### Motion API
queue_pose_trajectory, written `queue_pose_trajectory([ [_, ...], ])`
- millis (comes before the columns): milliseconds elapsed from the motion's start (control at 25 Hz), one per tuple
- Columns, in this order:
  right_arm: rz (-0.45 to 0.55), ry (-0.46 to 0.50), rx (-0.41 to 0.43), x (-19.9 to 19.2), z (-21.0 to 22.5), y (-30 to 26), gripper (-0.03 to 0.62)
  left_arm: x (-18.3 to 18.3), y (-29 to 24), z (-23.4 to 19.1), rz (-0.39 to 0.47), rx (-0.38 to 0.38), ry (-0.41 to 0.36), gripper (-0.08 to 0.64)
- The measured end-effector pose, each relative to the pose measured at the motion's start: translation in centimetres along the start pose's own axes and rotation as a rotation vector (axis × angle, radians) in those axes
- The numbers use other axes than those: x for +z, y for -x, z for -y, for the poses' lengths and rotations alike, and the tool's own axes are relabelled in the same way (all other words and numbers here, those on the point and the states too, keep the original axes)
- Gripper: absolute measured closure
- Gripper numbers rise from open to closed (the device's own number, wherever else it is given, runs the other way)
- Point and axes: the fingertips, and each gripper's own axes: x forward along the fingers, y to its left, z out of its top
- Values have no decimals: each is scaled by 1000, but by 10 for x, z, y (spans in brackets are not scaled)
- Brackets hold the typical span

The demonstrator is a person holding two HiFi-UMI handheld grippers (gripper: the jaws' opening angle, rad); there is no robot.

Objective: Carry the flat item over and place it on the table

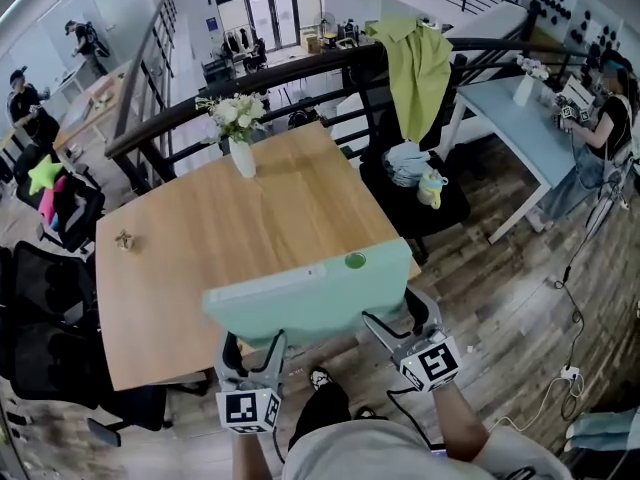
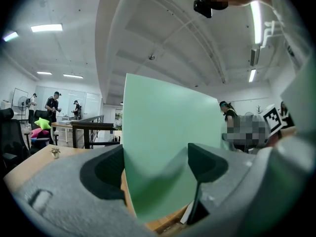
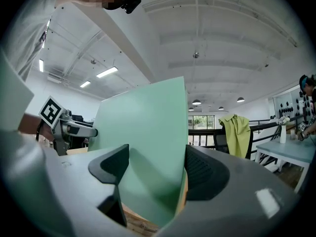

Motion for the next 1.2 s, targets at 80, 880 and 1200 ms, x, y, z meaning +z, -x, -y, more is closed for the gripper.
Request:
queue_pose_trajectory([
  [80,-10,7,-1,2,0,-12,230,1,-7,-9,-1,-9,14,150],
  [880,-31,27,-9,14,-4,-118,230,11,-67,-97,13,-42,41,150],
  [1200,-32,16,22,10,15,-165,229,12,-101,-117,-2,-13,45,150],
])
